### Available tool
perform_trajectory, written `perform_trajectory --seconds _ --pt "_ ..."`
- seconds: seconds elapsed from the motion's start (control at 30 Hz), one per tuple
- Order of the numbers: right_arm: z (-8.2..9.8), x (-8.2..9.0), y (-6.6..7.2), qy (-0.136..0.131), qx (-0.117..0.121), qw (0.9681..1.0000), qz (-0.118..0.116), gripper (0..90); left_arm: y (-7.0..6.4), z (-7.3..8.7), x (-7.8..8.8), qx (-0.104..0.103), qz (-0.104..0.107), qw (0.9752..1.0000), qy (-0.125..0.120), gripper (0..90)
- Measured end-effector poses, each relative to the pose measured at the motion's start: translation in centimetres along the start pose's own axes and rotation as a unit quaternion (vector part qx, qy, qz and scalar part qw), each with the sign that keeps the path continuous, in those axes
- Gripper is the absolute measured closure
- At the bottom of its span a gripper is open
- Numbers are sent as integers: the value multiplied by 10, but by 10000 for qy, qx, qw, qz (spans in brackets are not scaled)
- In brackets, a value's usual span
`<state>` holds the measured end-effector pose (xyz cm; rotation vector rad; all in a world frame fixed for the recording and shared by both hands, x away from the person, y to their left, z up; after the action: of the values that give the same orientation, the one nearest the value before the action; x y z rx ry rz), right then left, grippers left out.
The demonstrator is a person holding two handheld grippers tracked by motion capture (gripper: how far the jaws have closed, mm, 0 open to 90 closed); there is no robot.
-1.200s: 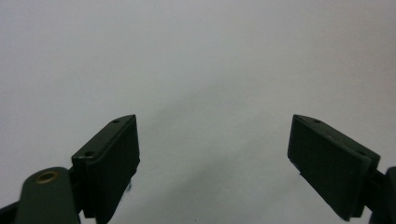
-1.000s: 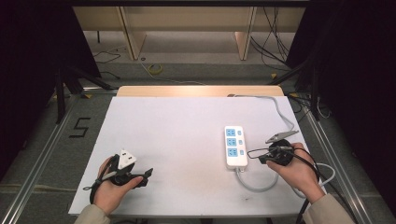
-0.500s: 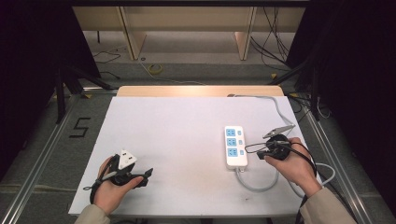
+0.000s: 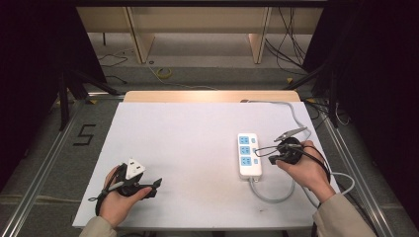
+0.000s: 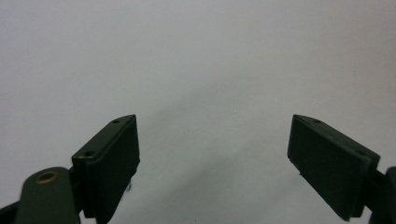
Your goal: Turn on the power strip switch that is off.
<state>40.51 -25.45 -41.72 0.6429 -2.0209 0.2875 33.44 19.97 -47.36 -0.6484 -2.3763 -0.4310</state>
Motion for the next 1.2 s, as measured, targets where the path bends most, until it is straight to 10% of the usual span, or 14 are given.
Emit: perform_trajectory --seconds 1.2 --pt "-39 -14 -3 154 48 9999 54 900 -6 0 -3 -94 54 9999 44 167"
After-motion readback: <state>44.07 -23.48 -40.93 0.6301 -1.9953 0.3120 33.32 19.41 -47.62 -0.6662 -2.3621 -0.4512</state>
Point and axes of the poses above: each handheld gripper's, and its own axes: x roughly backward along the jaws, z roughly out of its underside, y roughly to its left, the point moved 1 cm from there along -x, roughly forward along the jaws, and after that the axes turned 5 degrees about -x, right-handed, at the moved point
